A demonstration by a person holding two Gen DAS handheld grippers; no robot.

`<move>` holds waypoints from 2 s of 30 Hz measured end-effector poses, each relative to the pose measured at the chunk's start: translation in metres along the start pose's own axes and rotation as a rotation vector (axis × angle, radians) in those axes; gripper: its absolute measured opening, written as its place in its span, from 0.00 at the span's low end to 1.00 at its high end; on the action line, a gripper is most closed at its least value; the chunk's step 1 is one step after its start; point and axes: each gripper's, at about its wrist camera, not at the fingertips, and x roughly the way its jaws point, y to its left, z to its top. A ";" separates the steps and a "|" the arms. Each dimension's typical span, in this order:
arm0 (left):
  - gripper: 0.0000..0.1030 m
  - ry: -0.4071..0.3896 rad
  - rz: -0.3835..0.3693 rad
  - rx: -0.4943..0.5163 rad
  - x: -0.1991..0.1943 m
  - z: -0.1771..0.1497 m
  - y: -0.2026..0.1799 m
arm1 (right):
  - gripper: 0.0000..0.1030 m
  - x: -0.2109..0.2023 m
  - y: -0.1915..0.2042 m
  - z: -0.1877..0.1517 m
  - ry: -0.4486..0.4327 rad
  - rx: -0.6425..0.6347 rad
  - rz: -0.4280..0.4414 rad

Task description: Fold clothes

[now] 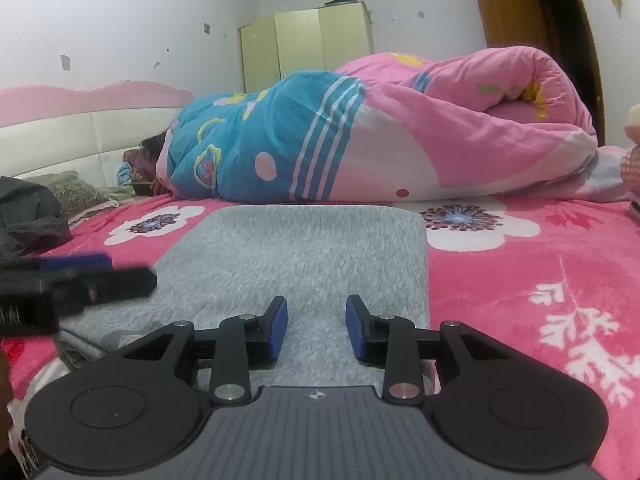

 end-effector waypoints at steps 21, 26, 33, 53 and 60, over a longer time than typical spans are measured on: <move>0.79 0.225 0.040 -0.019 0.051 -0.004 -0.002 | 0.34 0.000 -0.004 0.008 0.034 -0.007 0.032; 0.79 0.232 0.035 -0.021 0.052 -0.003 -0.001 | 0.35 -0.004 -0.007 0.041 0.062 -0.045 0.074; 0.79 0.241 0.037 -0.022 0.053 -0.003 -0.002 | 0.34 0.033 -0.022 0.085 0.066 -0.119 0.029; 0.80 0.313 0.071 0.056 0.071 0.017 -0.017 | 0.35 0.080 -0.043 0.064 0.223 -0.068 0.056; 0.81 0.339 0.082 0.055 0.072 0.013 -0.018 | 0.35 0.081 -0.036 0.098 0.254 -0.114 0.058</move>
